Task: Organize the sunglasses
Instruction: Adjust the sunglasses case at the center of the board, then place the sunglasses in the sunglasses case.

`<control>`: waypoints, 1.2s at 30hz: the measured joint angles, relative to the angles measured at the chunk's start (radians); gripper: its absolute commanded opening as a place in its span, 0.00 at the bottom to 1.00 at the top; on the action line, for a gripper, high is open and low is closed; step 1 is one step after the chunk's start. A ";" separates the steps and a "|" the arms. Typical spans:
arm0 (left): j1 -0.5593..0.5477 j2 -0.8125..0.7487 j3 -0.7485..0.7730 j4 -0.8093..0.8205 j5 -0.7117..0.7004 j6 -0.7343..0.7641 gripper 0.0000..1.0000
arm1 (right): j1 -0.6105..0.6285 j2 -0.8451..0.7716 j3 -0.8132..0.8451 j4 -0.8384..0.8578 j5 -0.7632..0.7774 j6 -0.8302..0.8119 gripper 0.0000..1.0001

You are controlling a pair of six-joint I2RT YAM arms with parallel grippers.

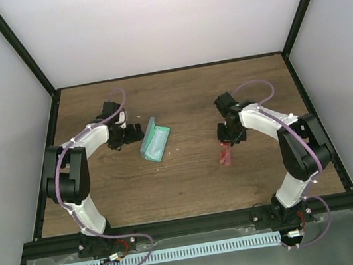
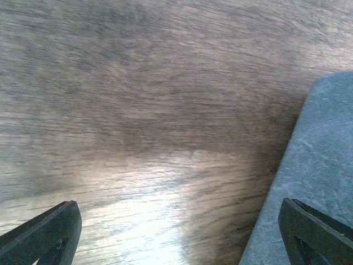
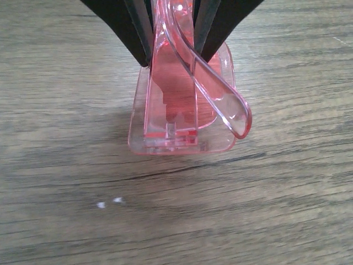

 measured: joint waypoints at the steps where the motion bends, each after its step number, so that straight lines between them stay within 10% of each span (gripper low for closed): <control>1: -0.003 -0.003 -0.003 0.001 0.005 0.000 1.00 | 0.009 0.010 0.007 -0.001 -0.003 0.005 0.05; 26: -0.061 -0.035 -0.080 -0.001 0.061 0.003 1.00 | 0.265 0.564 0.831 -0.204 -0.063 0.177 0.05; 36: -0.063 -0.040 -0.098 0.003 0.064 -0.008 1.00 | 0.333 0.607 0.886 -0.242 -0.101 0.234 0.06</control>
